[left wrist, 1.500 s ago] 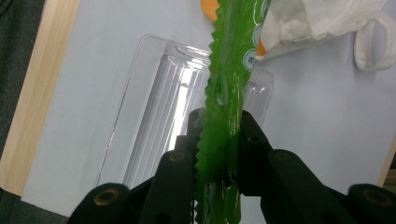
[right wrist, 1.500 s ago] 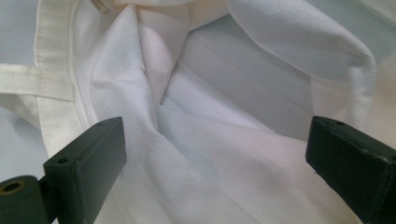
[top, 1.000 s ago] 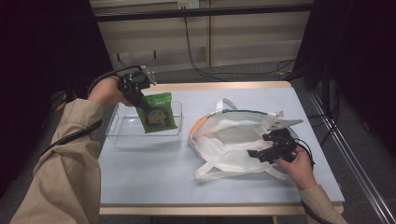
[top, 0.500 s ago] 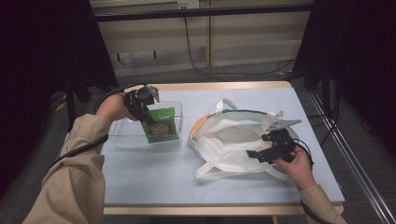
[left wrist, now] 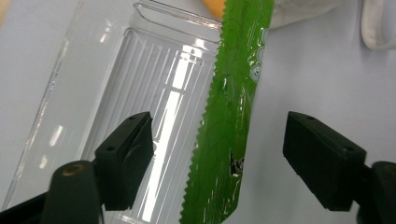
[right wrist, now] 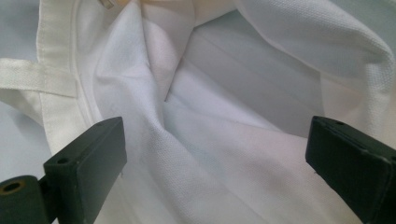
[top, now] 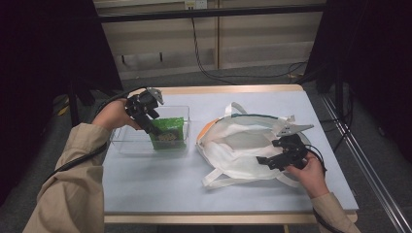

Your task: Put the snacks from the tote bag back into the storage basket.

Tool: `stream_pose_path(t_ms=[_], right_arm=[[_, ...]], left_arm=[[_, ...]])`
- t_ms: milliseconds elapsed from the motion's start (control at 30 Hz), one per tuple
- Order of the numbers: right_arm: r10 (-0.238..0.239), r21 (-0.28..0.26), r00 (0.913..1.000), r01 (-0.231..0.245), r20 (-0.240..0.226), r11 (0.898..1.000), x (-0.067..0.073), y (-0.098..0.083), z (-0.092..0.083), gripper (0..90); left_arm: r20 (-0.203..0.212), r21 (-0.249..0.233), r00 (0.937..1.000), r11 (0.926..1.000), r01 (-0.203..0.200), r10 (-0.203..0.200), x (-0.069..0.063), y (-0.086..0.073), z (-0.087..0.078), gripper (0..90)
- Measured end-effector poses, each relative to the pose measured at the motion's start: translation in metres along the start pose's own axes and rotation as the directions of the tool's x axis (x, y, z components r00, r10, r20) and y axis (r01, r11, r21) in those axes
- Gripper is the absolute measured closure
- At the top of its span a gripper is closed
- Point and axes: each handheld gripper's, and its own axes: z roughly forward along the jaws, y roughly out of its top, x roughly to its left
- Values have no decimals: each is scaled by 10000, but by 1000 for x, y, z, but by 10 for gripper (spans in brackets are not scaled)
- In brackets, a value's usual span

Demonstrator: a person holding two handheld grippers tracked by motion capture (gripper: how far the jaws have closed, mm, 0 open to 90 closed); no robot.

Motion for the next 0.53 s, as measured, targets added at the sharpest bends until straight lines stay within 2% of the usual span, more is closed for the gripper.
stream_pose_path(t_ms=[133, 200, 300, 533], right_arm=[[-37, 1, 10000, 37, 34, 10000, 1, 0, 0, 48], [-14, -65, 10000, 14, -38, 10000, 1, 1, -1, 48], [-63, -72, 10000, 63, 19, 10000, 2, 2, -2, 48], [-172, -68, 9998, 172, -32, 9998, 5, 5, -1, 48]], left_arm=[[-195, -284, 9997, 9995, 121, -126, -4, -6, -8, 162], [-260, -581, 9994, 9981, 208, -224, -7, -10, -12, 150], [-433, -834, 9975, 9952, 520, -558, -9, -16, -17, 113], [-418, -1250, 9928, 9864, 1066, -1125, -17, -26, -24, 63]])
